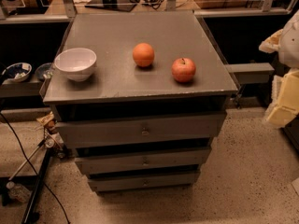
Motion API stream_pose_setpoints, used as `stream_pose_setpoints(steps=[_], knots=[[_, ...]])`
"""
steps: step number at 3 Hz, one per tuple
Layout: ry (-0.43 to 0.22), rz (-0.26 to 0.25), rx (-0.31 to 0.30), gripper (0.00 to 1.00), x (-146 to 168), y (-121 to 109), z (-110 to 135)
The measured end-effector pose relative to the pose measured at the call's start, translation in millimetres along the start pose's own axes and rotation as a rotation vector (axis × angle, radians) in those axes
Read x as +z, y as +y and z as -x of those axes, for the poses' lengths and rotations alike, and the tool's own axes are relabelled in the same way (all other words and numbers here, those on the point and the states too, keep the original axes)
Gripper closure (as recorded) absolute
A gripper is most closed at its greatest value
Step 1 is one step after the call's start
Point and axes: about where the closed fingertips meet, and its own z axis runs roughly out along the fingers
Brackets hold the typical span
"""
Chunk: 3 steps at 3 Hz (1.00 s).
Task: Open bottom drawer
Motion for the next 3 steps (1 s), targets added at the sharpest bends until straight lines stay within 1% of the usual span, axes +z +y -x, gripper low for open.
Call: stream_pose_setpoints(steps=[1, 2, 3], knots=[[-0.005, -0.007, -0.005, 0.00, 0.3, 1.7, 2.2], [-0.032, -0.015, -0.035, 0.00, 12.7, 19.3, 15.2], [-0.095, 0.016, -0.073, 0.00, 40.4, 47.5, 44.7]])
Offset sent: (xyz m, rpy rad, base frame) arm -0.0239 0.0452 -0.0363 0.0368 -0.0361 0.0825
